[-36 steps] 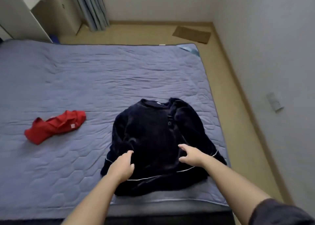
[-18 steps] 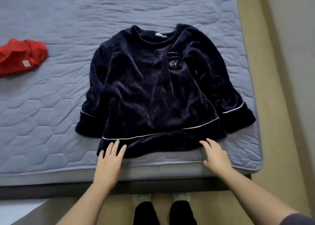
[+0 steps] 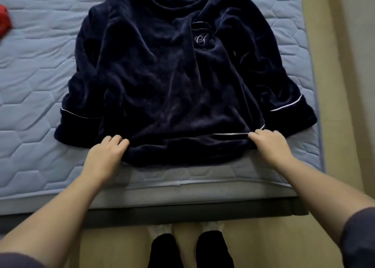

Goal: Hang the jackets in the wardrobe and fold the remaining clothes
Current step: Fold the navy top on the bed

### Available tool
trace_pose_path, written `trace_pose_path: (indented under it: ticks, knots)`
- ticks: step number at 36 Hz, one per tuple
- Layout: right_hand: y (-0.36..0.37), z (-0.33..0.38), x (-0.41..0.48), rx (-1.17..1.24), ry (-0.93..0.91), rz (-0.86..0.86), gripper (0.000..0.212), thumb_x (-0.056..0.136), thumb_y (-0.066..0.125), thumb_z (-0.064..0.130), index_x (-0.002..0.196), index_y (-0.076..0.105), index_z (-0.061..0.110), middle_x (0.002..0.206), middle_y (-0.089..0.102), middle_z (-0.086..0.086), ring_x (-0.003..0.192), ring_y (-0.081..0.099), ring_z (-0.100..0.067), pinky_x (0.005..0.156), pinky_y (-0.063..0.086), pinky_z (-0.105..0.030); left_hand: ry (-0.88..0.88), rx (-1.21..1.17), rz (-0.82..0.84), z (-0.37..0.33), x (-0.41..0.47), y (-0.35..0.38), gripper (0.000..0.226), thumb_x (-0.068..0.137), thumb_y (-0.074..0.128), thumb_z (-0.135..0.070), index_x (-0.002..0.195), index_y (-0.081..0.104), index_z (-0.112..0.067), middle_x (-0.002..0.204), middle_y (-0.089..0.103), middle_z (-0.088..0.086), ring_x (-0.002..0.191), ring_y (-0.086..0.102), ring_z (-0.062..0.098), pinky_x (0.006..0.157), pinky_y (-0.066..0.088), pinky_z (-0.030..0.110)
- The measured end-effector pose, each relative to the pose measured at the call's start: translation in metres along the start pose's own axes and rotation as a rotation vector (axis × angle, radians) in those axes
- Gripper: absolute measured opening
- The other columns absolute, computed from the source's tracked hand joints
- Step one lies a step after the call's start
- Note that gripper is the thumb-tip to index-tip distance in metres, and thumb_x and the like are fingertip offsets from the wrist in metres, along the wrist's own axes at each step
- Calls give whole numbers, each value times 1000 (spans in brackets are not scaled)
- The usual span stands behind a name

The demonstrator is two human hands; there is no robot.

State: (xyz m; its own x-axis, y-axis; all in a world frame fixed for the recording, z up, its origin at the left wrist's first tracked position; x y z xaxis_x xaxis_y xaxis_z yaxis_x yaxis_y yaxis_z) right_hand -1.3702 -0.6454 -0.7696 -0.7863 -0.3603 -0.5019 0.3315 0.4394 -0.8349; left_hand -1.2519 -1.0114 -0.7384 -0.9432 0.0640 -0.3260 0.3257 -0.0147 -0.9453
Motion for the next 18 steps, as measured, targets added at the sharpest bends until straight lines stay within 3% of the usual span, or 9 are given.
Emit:
trace_pose_path:
  ticks: [3,8,11,14,16,18]
  knots:
    - [-1,-13,-31,33,-53,113,26,92,44,16,116,52,23,105,58,3,99,59,-21,65,39,-30,62,2,26,3,-25,-18,46,44,79,14,85,65,-1,80,59,15,66,58,33,34,37,29]
    - [5,-3,-80,122,-139,323,30,85,46,12,113,51,22,113,61,0,100,60,-26,66,37,-33,146,42,147,-8,-71,-25,50,38,81,14,81,67,-6,80,59,12,64,57,31,32,34,28]
    - [2,7,-89,127,-148,212,22,89,45,28,110,45,20,109,58,1,98,61,-22,63,37,-33,96,33,137,-10,-77,-21,54,36,79,17,85,67,-3,83,59,14,68,57,33,32,39,32]
    - [10,9,-88,96,-157,163,34,87,49,37,116,41,20,111,54,1,96,61,-20,60,35,-32,-8,20,105,-3,-74,-16,54,38,76,19,87,64,1,86,58,20,72,56,39,38,40,35]
    - [22,-1,-85,67,-95,164,39,86,55,29,119,39,18,112,50,-1,96,61,-22,58,34,-32,-87,5,147,5,-76,-2,52,44,76,17,92,64,2,94,56,22,79,55,42,45,43,40]
    - [32,-30,-85,200,153,102,31,83,58,15,111,44,13,108,47,-7,93,59,-30,59,38,-35,-233,-82,182,21,-82,16,51,57,76,5,105,61,-2,112,52,20,97,50,42,60,48,46]
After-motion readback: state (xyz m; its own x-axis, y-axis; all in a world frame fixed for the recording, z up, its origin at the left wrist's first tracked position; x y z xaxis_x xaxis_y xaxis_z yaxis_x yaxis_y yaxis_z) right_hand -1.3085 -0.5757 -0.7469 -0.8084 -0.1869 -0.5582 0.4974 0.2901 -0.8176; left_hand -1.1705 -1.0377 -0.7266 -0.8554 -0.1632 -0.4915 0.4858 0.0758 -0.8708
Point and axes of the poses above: each hand's wrist, its own x-axis towards the middle knuckle, its own y-axis out of the palm, z = x × y, the point moved 9 cm from there along x, towards the middle knuckle
